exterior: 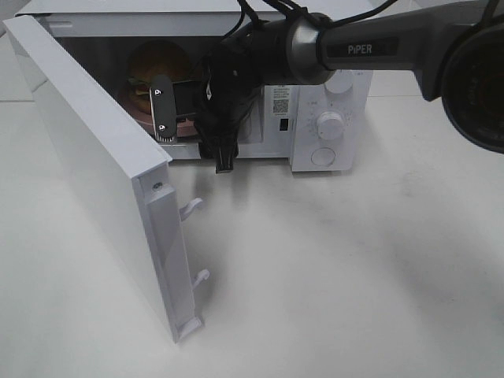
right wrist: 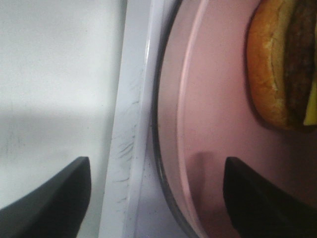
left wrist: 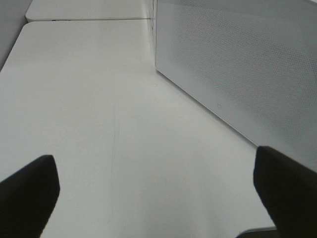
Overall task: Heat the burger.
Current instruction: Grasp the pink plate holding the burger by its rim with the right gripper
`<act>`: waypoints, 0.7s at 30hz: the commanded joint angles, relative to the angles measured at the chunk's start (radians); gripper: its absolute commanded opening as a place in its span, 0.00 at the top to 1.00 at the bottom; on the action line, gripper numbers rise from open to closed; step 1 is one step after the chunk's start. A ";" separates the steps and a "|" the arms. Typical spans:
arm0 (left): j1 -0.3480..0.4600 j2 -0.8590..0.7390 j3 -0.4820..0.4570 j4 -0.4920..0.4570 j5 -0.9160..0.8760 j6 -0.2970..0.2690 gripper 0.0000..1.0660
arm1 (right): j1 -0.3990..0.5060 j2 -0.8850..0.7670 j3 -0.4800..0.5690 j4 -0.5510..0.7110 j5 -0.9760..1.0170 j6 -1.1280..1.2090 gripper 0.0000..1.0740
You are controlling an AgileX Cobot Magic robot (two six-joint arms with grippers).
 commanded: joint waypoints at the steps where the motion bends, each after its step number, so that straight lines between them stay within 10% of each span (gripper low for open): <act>1: 0.002 -0.005 0.000 -0.003 0.001 0.003 0.06 | -0.004 0.006 -0.017 -0.014 -0.013 -0.020 0.40; 21: 0.002 -0.005 0.000 -0.003 0.001 0.003 0.06 | 0.012 0.084 -0.115 -0.014 -0.032 0.017 0.32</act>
